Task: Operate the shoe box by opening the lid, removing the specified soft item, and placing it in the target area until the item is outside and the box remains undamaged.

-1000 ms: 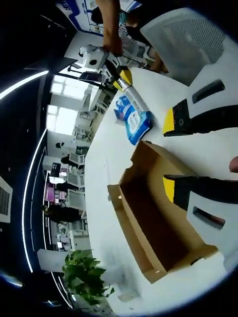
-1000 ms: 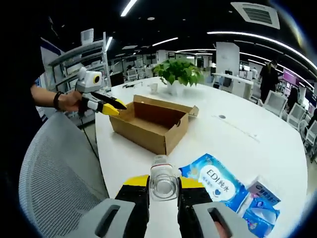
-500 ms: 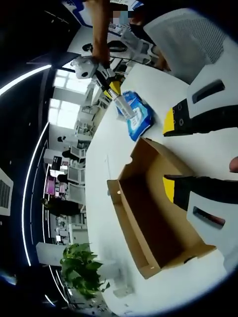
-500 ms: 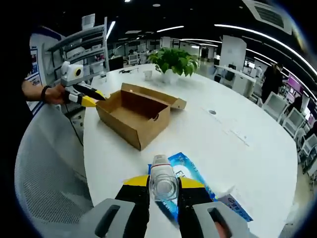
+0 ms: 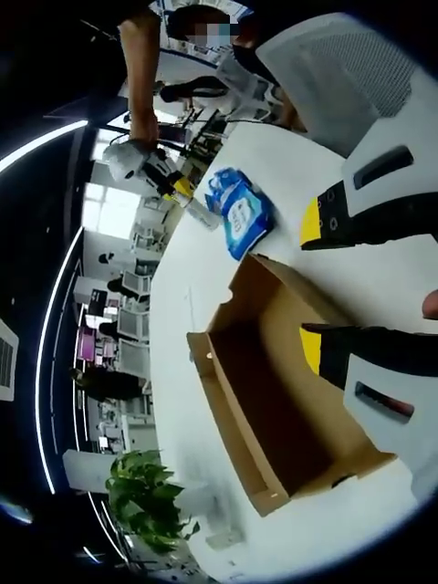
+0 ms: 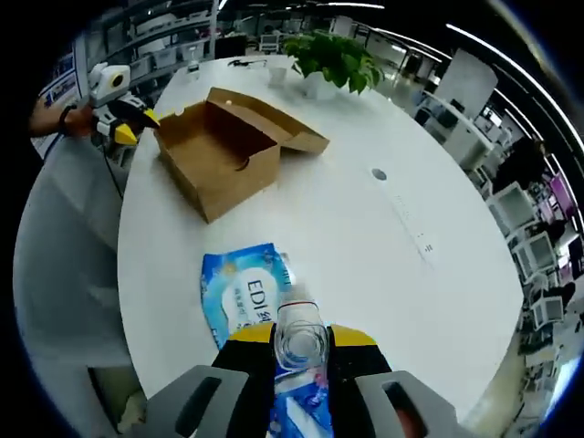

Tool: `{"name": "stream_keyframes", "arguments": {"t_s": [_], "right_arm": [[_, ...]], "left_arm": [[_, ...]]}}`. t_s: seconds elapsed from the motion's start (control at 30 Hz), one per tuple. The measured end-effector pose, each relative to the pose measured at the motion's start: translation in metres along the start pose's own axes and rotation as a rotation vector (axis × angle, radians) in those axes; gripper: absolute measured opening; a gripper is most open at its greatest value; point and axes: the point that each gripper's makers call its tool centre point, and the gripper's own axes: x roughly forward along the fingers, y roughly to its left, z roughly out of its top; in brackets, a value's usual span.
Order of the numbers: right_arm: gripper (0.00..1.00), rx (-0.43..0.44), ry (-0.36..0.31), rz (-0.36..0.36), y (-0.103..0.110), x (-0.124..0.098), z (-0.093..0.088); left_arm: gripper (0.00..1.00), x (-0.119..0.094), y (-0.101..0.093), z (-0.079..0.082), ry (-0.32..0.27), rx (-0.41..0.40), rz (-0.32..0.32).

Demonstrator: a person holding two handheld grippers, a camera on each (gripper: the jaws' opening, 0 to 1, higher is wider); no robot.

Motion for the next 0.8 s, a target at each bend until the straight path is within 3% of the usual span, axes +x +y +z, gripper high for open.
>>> {"name": "stream_keyframes", "arguments": {"t_s": [0.27,0.43,0.57,0.8], "right_arm": [[0.16,-0.146,0.146,0.024,-0.024,0.01,-0.008],[0.16,-0.171,0.176,0.043,-0.028,0.018,-0.007],[0.16,-0.226,0.237,0.06,-0.031,0.025,-0.015],[0.17,-0.248,0.316,0.091,-0.026,0.036,-0.03]], "left_arm": [[0.31,0.0,0.008,-0.002,0.005,-0.007,0.014],[0.31,0.0,0.011,-0.005,0.015,-0.005,0.018],[0.3,0.001,0.012,-0.007,0.02,-0.005,0.019],[0.3,0.001,0.012,-0.009,0.026,-0.003,0.022]]}}
